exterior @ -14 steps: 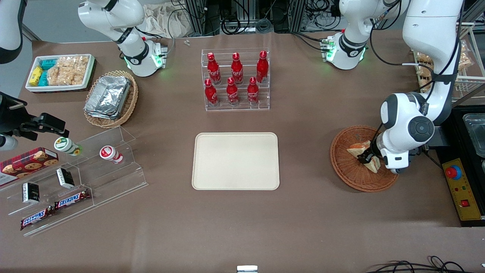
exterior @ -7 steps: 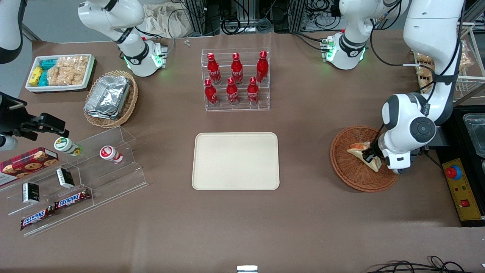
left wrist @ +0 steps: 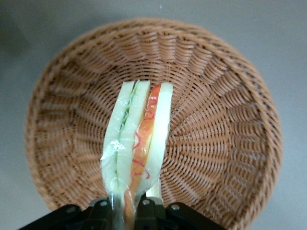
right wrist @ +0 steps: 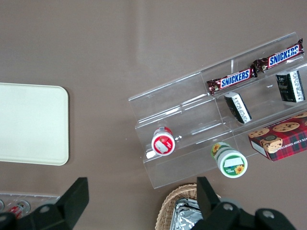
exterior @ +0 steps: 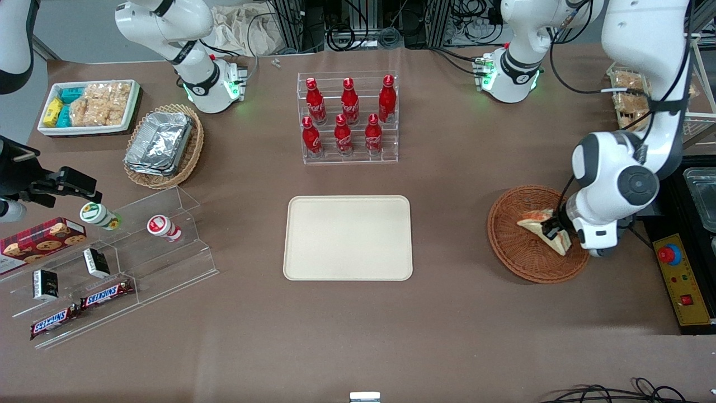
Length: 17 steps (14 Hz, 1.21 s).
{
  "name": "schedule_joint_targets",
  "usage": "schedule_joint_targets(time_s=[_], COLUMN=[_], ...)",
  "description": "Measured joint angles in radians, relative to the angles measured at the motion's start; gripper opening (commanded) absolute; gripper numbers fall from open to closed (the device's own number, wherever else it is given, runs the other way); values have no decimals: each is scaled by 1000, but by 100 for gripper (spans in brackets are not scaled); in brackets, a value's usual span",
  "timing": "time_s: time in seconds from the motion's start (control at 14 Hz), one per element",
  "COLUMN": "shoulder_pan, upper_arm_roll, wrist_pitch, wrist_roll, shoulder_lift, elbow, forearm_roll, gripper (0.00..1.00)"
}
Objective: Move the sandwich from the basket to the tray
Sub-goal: 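Lift the sandwich out of the basket with the left gripper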
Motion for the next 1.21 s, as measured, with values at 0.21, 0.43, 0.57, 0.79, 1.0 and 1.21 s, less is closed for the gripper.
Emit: schedule_joint_targets(time_s=[0.21, 0.43, 0.57, 0.79, 1.0, 1.21], shoulder_pan=[0, 0, -4, -8, -11, -12], upper_arm_roll=[0, 0, -4, -21, -49, -69], wrist_pitch=[-143, -298, -414, -524, -529, -524], wrist_roll=[121, 269, 371, 512, 613, 699], shoulder_lift=[-103, -180, -192, -192, -185, -156], elbow=[30, 71, 145, 229, 240, 249], forearm_roll=[1, 1, -2, -40, -79, -111], gripper=[0, 0, 0, 0, 0, 0])
